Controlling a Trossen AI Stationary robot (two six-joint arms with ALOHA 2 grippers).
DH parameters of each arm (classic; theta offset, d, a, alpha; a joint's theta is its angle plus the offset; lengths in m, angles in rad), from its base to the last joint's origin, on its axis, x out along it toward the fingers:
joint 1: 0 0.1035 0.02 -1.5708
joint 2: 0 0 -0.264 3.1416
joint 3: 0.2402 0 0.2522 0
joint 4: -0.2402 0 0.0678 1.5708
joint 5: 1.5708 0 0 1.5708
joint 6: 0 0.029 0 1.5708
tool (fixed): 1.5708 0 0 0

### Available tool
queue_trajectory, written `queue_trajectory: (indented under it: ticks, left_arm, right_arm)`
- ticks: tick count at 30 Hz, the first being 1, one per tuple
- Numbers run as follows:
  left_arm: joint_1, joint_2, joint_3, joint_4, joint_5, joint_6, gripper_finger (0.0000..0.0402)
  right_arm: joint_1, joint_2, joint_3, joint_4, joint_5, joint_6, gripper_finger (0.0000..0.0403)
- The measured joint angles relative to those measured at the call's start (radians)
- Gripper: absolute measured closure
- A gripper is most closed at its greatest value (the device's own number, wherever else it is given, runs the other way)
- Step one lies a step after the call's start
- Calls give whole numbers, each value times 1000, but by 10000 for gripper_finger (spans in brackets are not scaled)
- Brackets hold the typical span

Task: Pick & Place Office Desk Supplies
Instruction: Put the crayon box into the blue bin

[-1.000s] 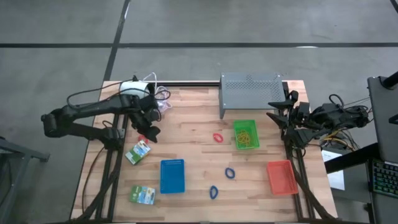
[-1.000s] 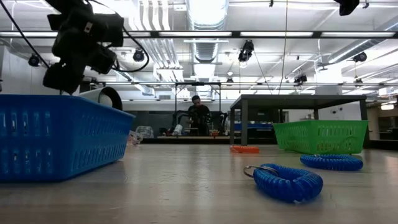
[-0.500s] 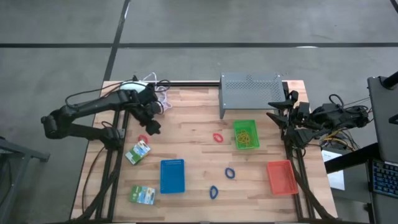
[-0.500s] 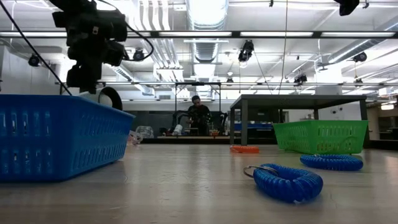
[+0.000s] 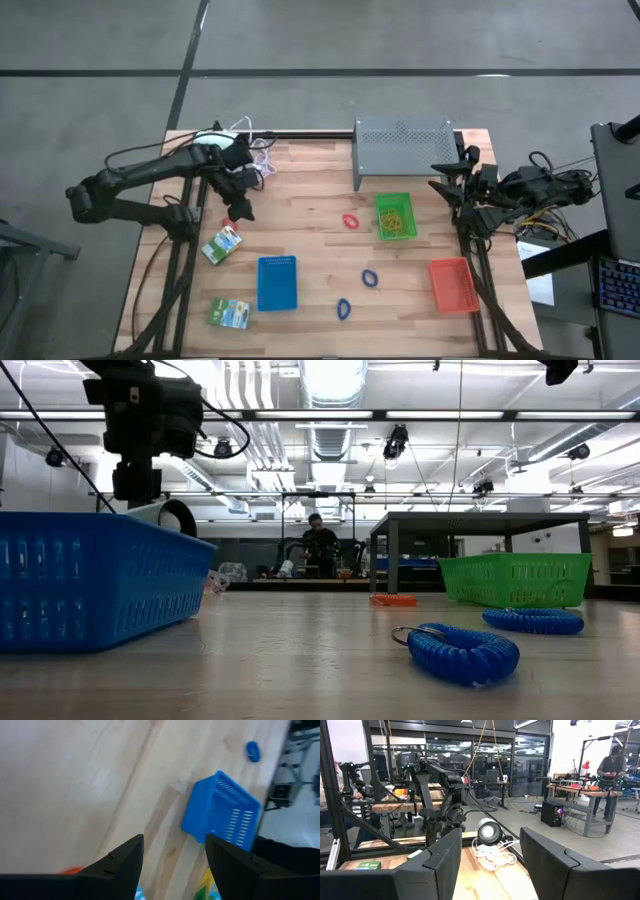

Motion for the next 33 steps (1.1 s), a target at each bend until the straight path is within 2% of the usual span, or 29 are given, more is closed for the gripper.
queue_trajectory:
  ticks: [4, 8, 11, 18, 25, 33]
  left_arm:
    - [1, 0, 0, -9, -56, -15, 186]
    - [2, 0, 0, -29, -105, -159, 188]
    - [3, 0, 0, -49, -144, -173, 190]
    - [3, -8, -47, -134, -142, -136, 191]
    - [17, -9, -181, -72, -103, -135, 191]
    - [71, -9, -250, -54, -139, -136, 191]
  right_arm:
    - [0, 0, 0, 0, 0, 0, 204]
    - [0, 0, 0, 0, 0, 0, 204]
    - [0, 0, 0, 0, 0, 0, 204]
    - [0, 0, 0, 0, 0, 0, 204]
    - [0, 0, 0, 0, 0, 0, 204]
    - [0, 0, 0, 0, 0, 0, 204]
